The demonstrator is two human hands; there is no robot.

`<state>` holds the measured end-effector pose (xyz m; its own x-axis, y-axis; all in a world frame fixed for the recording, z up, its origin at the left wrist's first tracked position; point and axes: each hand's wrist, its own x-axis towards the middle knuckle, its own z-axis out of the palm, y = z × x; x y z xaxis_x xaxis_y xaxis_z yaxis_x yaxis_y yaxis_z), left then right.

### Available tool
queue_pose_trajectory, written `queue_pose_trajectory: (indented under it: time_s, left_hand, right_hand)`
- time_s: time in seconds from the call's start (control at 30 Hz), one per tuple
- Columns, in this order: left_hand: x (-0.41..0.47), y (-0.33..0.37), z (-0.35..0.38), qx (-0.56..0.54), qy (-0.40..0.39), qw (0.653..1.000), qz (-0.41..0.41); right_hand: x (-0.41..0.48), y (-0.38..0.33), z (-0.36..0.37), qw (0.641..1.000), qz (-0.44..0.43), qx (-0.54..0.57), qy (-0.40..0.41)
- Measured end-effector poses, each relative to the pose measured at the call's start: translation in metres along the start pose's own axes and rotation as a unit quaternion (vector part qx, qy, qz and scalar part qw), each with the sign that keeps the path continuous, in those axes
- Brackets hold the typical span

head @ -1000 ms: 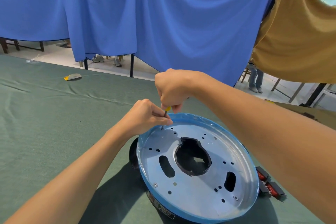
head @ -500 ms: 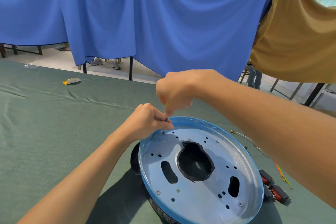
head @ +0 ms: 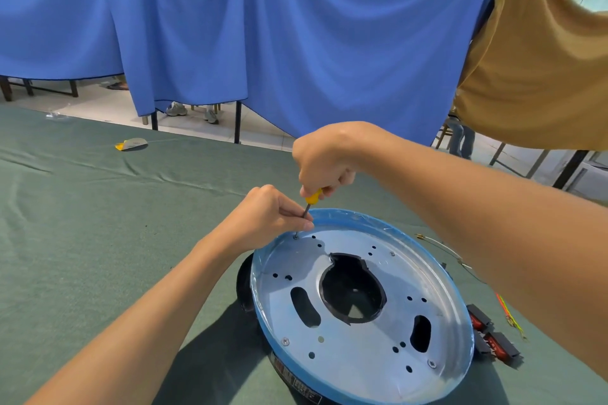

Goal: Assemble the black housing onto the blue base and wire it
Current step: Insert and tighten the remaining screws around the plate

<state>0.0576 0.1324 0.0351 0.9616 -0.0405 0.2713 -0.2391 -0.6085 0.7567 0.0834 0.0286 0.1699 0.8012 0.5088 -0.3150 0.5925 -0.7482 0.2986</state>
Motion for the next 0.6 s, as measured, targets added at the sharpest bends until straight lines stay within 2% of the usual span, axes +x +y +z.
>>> queue_pose_trajectory:
  time_s: [0.13, 0.37, 0.6]
  left_hand:
    - [0.001, 0.001, -0.001, 0.012, -0.008, 1.000, -0.002]
    - [0.001, -0.002, -0.001, 0.005, -0.005, 1.000, 0.005]
    - [0.003, -0.003, 0.001, 0.011, -0.005, 1.000, 0.002]
  right_hand:
    - [-0.003, 0.002, 0.000, 0.998, -0.003, 0.056, -0.011]
    - [-0.011, 0.009, -0.003, 0.992, -0.084, -0.034, 0.084]
    - [0.004, 0.008, 0.000, 0.997, -0.067, -0.026, 0.042]
